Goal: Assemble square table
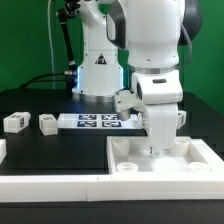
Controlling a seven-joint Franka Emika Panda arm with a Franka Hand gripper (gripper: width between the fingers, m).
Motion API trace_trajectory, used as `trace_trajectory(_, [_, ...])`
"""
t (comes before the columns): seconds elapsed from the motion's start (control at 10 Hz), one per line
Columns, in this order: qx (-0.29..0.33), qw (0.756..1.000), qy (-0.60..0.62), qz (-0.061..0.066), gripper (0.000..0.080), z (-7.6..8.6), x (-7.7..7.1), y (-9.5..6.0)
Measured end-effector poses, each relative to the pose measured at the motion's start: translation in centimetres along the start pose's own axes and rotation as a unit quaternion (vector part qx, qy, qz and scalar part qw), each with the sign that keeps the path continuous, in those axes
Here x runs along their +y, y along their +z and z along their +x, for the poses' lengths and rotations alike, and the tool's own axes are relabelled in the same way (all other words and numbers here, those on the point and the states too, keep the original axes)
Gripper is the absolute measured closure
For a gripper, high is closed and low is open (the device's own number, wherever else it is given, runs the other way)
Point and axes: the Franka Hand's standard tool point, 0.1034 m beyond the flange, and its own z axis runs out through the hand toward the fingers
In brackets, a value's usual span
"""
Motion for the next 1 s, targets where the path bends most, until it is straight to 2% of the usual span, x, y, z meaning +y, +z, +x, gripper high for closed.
trace_trajectory(0.7, [0.0,1.0,0.0,0.0,0.0151,0.0,0.0,0.0])
trace_trajectory(0.8, [-0.003,1.0,0.011,-0.003,0.0151,0.1,-0.3,-0.6])
trace_trajectory(1.0, [-0.011,0.998,0.066,-0.005,0.0151,1.3,-2.3,-1.9])
